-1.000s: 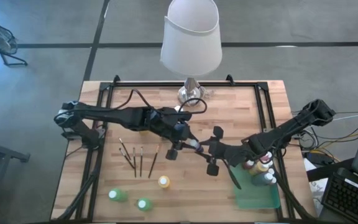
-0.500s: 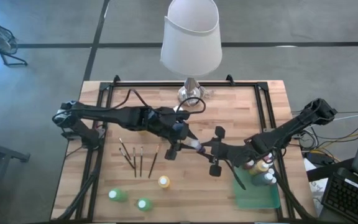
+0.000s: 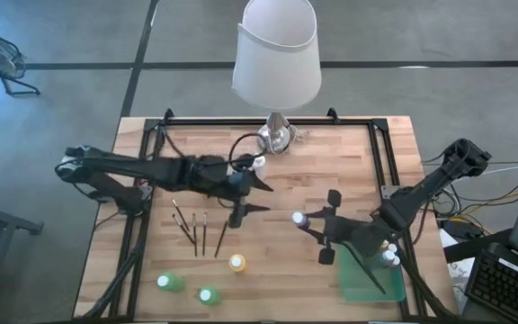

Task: Pick & Place Paint Supplies
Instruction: Put the purple paint bottle into the green bin

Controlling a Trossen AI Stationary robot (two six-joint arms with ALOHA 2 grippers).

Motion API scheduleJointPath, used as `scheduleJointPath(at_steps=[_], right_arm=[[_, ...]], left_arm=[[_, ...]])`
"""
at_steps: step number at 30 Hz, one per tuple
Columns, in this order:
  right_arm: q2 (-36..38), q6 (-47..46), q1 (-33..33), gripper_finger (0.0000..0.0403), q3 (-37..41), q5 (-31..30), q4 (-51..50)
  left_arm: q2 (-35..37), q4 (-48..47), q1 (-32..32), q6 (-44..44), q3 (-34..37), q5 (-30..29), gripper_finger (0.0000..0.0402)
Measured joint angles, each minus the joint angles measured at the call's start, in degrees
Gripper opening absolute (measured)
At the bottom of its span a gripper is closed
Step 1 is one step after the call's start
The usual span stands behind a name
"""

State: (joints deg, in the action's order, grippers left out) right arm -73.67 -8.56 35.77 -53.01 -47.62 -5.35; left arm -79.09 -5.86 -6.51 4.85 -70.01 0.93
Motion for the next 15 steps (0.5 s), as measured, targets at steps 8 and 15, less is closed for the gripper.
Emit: scheduleJointPath(at_steps=[8,15], right_arm=[[-0.3,0.3,0.8,0.0119,0.0,-0.6,1.7],[-0.5,4.2,0.7,0.0128,0.5,-0.6,7.6]], left_arm=[[-5.2,52.8,-0.9,0.5,23.2,1.8,0.0241],[-12.8,64.2,-1.2,1.1,22.0,4.5,0.0241]])
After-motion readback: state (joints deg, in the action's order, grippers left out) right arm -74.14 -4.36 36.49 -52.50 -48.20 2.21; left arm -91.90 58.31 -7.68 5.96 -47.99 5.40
